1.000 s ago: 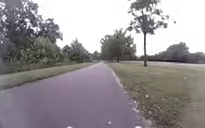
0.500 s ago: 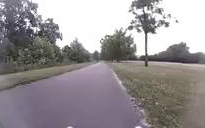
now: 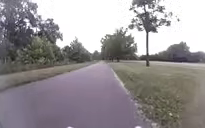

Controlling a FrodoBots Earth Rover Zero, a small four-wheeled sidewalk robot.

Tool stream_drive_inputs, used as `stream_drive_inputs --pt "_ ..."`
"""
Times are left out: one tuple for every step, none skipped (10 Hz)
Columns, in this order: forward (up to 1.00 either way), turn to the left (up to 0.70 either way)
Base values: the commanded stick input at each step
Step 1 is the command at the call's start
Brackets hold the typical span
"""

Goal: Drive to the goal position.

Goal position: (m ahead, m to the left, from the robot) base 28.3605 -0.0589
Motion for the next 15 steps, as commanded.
stream_drive_inputs --pt "0.68 0.00" --pt "0.68 0.00" --pt "0.68 0.00" --pt "0.68 0.00" --pt "0.68 0.00" --pt "0.68 0.00" --pt "0.68 0.00" --pt "0.68 0.00" --pt "0.68 0.00" --pt "0.68 0.00" --pt "0.68 0.00" --pt "0.68 0.00" --pt "0.68 0.00" --pt "0.68 0.00" --pt "0.68 0.00"
